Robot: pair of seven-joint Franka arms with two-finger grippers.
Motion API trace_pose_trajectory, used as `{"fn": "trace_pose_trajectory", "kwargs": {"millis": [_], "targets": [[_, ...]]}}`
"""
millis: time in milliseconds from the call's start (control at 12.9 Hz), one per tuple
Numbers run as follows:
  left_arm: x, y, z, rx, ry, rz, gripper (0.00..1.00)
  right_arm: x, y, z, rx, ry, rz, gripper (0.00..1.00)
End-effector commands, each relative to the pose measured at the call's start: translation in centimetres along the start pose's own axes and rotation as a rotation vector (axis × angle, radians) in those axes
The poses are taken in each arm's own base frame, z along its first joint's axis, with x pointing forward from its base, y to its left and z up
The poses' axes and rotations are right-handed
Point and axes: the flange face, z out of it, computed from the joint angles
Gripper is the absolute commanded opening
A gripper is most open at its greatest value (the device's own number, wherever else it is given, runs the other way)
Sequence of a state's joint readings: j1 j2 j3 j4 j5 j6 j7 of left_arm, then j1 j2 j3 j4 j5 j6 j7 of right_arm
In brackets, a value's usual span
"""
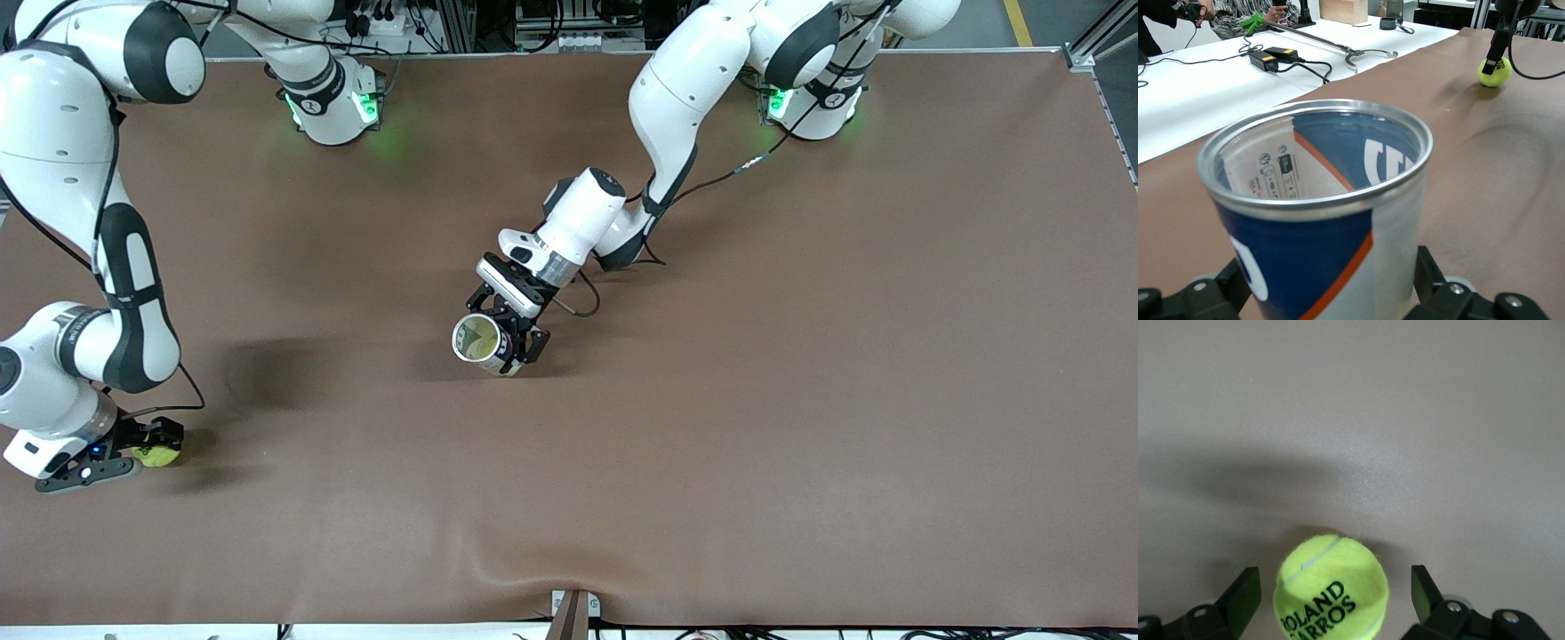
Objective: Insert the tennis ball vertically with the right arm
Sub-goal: 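Reach the right gripper to the second ball and grasp it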
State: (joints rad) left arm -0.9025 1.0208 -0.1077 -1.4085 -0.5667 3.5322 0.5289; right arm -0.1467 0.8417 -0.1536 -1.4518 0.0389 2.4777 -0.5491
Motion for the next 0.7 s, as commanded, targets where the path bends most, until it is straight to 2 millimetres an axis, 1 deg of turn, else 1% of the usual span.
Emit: {"fn": "trace_pose_trajectory", "kwargs": {"millis": [0,155,232,310,387,542,619], "targets": [[0.42,0.26,-0.30,0.010,0.015,-0.019,1.00,0.12,0.88,0.21,0.004,0.035,-0.004,1.00],[0.51,0.32,-0.34,0.009,0.016,-0.023,1.00,-0.03,0.93,0.46,0.007,0.032,-0.001,1.00],[0.44,0.32,-0.34,0.009,0.014,-0.023,1.00,-0.02,0.83,0.57,0.009,0.031,-0.002,0.97],[0.32,0.31,-0.37,0.009,0.011,-0.023,1.00,-0.01,0.83,0.57,0.009,0.031,-0.003,0.66],[0.35,0.31,-0.41,0.009,0.011,-0.023,1.00,-0.01,0.83,0.57,0.009,0.031,-0.003,0.45],[0.28,0.31,-0.40,0.009,0.009,-0.023,1.00,-0.01,0.53,0.86,0.018,0.031,-0.002,0.24],[0.31,0.31,-0.44,0.009,0.009,-0.023,1.00,0.10,0.36,0.85,0.020,0.032,-0.003,0.07]]}}
